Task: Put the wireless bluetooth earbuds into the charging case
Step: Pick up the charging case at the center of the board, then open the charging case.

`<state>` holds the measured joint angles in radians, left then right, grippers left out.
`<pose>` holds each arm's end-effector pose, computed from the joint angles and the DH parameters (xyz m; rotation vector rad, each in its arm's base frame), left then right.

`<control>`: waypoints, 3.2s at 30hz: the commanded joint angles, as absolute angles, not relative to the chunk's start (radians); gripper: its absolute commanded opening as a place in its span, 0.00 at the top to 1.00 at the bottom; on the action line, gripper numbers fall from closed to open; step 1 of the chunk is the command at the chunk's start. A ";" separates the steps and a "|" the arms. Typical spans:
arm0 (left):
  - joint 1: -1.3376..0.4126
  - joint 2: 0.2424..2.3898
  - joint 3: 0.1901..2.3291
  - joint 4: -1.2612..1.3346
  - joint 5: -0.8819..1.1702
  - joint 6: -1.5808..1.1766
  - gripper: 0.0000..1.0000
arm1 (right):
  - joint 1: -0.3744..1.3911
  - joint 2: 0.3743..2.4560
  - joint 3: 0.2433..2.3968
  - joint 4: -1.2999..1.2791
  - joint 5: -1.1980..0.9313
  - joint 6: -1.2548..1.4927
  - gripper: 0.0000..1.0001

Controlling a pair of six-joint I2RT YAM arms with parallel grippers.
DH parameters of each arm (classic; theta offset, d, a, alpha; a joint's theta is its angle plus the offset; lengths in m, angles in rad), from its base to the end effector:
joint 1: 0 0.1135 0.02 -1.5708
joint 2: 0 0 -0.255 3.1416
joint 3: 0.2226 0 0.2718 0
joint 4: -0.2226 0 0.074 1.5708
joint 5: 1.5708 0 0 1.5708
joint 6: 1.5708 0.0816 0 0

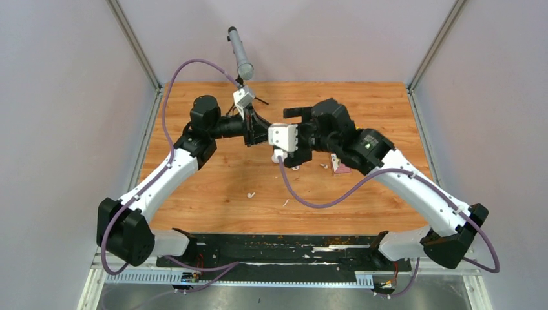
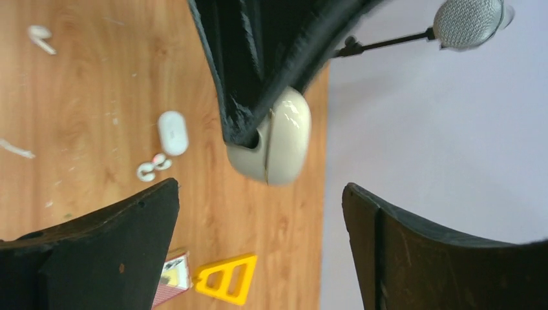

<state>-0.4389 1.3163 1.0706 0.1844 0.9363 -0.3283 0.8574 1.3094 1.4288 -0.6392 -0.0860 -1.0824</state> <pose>0.2886 -0.2081 0.3465 0.8544 1.5669 -1.3231 0.2204 0.2654 0.3739 -1.7518 1.1377 -0.0467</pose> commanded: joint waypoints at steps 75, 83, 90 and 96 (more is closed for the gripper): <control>-0.523 1.152 0.688 0.653 0.862 -0.142 0.48 | 0.643 1.717 2.126 -1.399 -0.669 -0.778 1.00; -0.523 1.180 0.712 0.693 0.874 -0.223 0.51 | 0.644 1.731 2.137 -1.380 -0.666 -0.758 1.00; -0.523 1.204 0.731 0.715 0.872 -0.252 0.54 | 0.643 1.737 2.142 -1.372 -0.670 -0.751 1.00; -0.523 1.211 0.744 0.722 0.867 -0.266 0.53 | 0.643 1.736 2.130 -1.372 -0.670 -0.752 1.00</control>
<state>-0.5228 1.2110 0.6956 0.6704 0.8658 -0.2409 0.6384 1.7561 2.1254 -1.4052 -0.6552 -0.7631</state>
